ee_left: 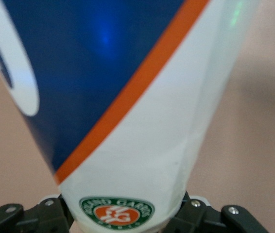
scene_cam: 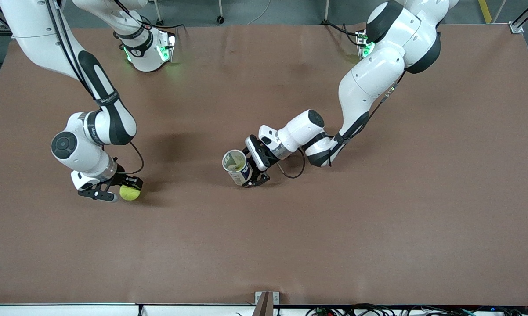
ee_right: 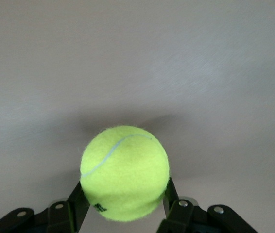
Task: Insert tennis ball vertically with right arm
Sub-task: 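Carry the second ball with the right gripper over the can's opening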
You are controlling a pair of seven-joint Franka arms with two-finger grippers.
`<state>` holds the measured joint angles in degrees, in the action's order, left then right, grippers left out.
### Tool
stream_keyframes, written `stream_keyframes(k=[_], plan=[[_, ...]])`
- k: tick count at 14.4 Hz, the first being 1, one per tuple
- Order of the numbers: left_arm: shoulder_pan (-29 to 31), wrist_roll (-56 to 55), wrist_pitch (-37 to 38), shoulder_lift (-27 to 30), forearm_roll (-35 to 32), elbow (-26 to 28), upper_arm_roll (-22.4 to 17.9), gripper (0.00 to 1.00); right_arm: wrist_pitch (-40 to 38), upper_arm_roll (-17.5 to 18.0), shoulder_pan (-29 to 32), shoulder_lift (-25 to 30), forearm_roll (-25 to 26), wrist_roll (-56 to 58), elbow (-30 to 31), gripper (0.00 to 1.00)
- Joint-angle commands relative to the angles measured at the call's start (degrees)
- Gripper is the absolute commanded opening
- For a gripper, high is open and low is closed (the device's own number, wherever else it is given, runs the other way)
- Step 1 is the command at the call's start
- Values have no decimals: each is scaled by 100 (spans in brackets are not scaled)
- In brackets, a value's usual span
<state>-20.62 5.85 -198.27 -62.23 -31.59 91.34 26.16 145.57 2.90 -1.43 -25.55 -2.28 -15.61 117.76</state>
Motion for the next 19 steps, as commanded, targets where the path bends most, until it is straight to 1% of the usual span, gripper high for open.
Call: stream_keyframes(k=[1, 2, 4, 5, 6, 8, 9, 12, 15, 19], plan=[[5, 21, -107, 0, -58, -46, -14, 76, -1035, 429, -68, 497, -246, -1036, -208, 0], [5, 21, -107, 9, -67, -46, -6, 76, -1500, 596, -68, 621, -569, -1310, -435, 0], [14, 30, -107, 18, -84, -46, -6, 76, -2353, 711, -86, 709, -1236, -1802, -884, 0], [14, 30, -115, 27, -84, -46, -14, 76, -2584, 808, -86, 753, -1501, -2066, -1034, 0], [14, 30, -150, 44, -84, -46, -6, 76, -2725, 904, -95, 771, -1660, -2382, -1149, 0], [14, 21, -203, 44, -84, -46, -6, 76, -2753, 1185, -86, 771, -1846, -3198, -1324, 0], [14, 21, -212, 44, -84, -46, -6, 76, -2753, 1273, -77, 754, -2038, -3576, -1447, 0], [5, 21, -221, 44, -75, -46, -6, 76, -2744, 1292, -244, 727, -2837, -4413, -1677, 0], [5, 21, -221, 44, -93, -37, -6, 76, -2700, 1292, -270, 727, -3611, -4809, -1756, 0], [5, 21, -230, 27, -102, -28, -6, 76, -2447, 1283, -411, 710, -4438, -5100, -1818, 0]])
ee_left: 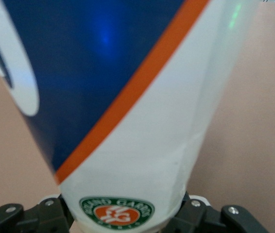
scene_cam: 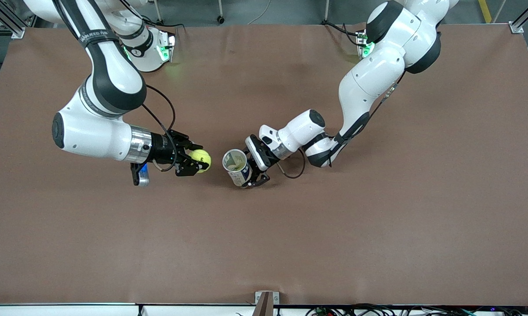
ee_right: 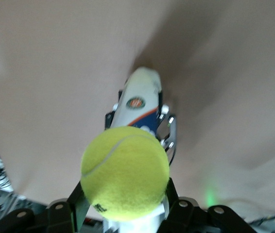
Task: Insert tennis ball vertically with right arm
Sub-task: 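Carry the second ball with the right gripper over the can's opening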
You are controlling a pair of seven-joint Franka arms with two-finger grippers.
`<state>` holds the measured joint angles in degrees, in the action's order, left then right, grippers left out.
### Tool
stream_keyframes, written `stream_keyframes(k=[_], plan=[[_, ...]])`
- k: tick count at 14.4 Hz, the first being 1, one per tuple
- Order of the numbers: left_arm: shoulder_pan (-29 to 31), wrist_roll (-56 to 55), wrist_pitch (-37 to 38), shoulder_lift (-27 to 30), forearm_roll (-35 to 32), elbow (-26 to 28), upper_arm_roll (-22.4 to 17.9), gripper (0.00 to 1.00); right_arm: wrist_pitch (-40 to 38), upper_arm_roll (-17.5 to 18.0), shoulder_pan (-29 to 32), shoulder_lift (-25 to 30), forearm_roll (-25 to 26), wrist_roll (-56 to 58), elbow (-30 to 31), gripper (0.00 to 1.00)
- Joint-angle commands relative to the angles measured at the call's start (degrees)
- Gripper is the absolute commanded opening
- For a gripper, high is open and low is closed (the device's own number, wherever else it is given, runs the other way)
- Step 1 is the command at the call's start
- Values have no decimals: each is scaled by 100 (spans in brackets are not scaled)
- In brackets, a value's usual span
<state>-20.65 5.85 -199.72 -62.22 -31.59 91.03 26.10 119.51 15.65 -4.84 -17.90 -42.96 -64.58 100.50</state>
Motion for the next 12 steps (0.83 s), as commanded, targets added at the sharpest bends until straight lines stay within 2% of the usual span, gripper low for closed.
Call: stream_keyframes(k=[1, 5, 12], plan=[[8, 21, -94, 43, -102, 2, 1, 76, 273, 8, -87, -81, -562, -213, -84, 0], [-1, 30, -120, 26, -102, 2, -8, 76, 607, -1, -298, -265, -1257, -213, -40, 0], [-1, 21, -120, 26, -93, -7, -8, 76, 924, -1, -658, -354, -1293, -319, 171, 0]])
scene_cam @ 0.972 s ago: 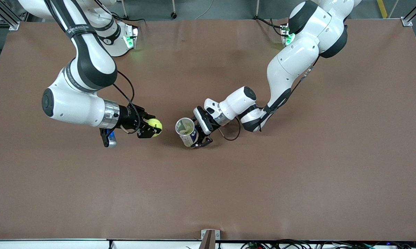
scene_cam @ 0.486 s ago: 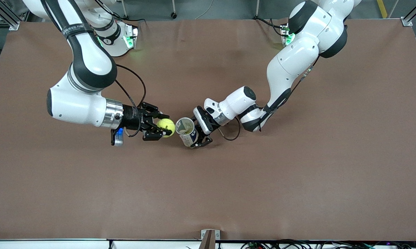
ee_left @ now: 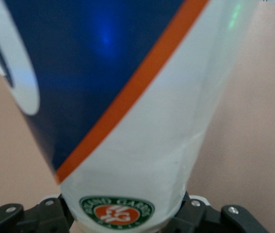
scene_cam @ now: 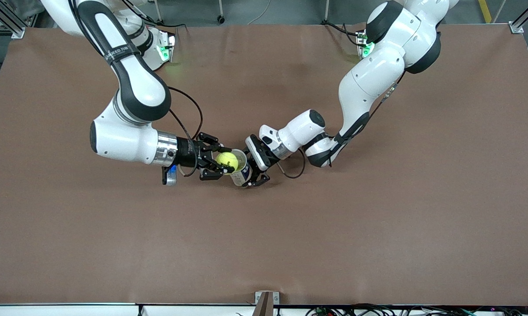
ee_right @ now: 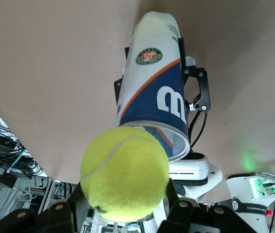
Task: Insert tennis ball vertically with right arm
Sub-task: 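Carry the second ball with the right gripper over the can's opening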
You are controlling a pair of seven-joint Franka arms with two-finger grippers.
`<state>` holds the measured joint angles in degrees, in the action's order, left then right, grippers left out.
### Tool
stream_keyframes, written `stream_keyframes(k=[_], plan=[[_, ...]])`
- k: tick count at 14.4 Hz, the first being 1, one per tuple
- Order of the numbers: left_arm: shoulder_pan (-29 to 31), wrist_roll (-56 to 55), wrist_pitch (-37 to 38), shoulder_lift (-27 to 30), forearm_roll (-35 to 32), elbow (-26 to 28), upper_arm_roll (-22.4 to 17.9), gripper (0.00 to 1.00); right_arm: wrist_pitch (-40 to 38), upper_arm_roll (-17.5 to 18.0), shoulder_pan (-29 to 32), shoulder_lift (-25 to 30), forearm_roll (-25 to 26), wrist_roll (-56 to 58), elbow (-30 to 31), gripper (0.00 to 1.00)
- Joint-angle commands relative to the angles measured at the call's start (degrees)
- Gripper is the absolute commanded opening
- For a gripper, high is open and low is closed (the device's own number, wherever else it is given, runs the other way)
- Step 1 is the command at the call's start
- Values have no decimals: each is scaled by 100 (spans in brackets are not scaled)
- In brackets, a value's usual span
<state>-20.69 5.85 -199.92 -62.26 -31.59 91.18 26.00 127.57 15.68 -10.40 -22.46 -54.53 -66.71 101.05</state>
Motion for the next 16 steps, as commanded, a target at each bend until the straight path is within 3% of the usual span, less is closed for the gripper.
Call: stream_keyframes(k=[1, 6, 10, 11, 12, 14, 16], plan=[[12, 21, -99, 30, -101, -12, 1, 76, 127, -4, -120, 93, -137, -106, 117, 0], [12, 21, -143, 30, -101, -3, 1, 76, 119, -4, -173, 102, -137, -123, 125, 1], [12, 21, -187, 30, -101, 6, 1, 77, 128, -4, -217, 102, -128, -132, 195, 5], [12, 21, -187, 30, -101, 6, 1, 77, 119, -4, -226, 102, -128, -132, 204, 11], [12, 21, -187, 30, -101, 6, 1, 77, 93, -4, -226, 102, -128, -132, 204, 23], [12, 21, -187, 30, -101, 14, 1, 78, 84, -4, -226, 102, -128, -141, 204, 100], [12, 21, -187, 30, -101, 6, 1, 79, 75, -4, -226, 102, -128, -158, 196, 100]])
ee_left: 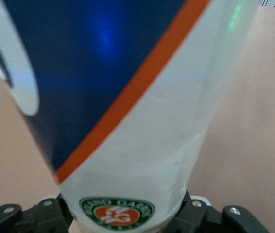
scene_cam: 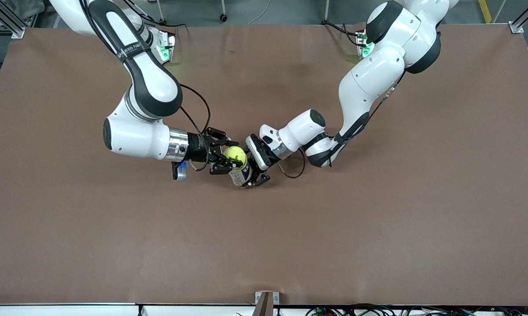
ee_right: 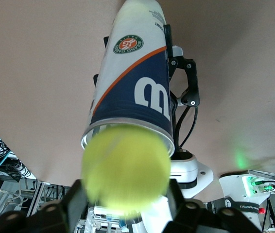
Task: Insert tennis ball vertically with right arm
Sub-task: 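Open the right gripper to drop the ball into the can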
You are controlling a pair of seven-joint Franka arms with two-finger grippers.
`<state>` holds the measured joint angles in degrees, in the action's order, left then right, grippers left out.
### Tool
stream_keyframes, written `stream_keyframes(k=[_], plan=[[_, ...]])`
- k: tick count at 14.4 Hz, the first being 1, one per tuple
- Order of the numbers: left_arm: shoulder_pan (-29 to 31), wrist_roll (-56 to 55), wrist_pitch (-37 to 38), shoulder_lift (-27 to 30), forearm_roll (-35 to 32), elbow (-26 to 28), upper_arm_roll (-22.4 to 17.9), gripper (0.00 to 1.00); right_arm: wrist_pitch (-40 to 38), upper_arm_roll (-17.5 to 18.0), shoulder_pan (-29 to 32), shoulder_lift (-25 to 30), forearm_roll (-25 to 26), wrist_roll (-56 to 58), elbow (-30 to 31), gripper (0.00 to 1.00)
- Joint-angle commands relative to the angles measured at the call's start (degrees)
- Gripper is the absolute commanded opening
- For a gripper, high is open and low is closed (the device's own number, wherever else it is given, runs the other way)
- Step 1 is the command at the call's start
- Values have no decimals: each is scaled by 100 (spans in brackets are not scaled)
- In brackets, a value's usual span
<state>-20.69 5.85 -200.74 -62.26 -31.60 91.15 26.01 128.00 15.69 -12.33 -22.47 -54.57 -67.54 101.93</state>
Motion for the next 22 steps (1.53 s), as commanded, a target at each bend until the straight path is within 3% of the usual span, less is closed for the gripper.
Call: stream_keyframes(k=[1, 5, 7, 9, 14, 17, 22], plan=[[12, 13, -106, 30, -101, 8, 1, 79, 40, -5, -23, 103, -124, -76, 99, 100], [12, 4, -106, 30, -101, 17, 1, 80, 23, -40, 20, 120, 33, 3, 55, 100], [30, 13, -106, 30, -101, 34, 1, 83, -117, -66, 186, 129, 995, 143, -23, 100], [30, 4, -106, 30, -101, 34, 1, 100, -459, -58, 380, 120, 2086, 590, -138, 100], [56, -93, -106, 74, -101, 105, 9, 100, -1031, -66, 995, 199, 3380, 2399, -217, 100], [170, -321, -71, 319, -92, 507, 9, 100, -1400, -66, 1399, 261, 4556, 3716, -235, 100], [557, -330, 52, 767, -92, 1422, 18, 100, -1778, -66, 2260, 419, 5200, 6012, -209, 100]])
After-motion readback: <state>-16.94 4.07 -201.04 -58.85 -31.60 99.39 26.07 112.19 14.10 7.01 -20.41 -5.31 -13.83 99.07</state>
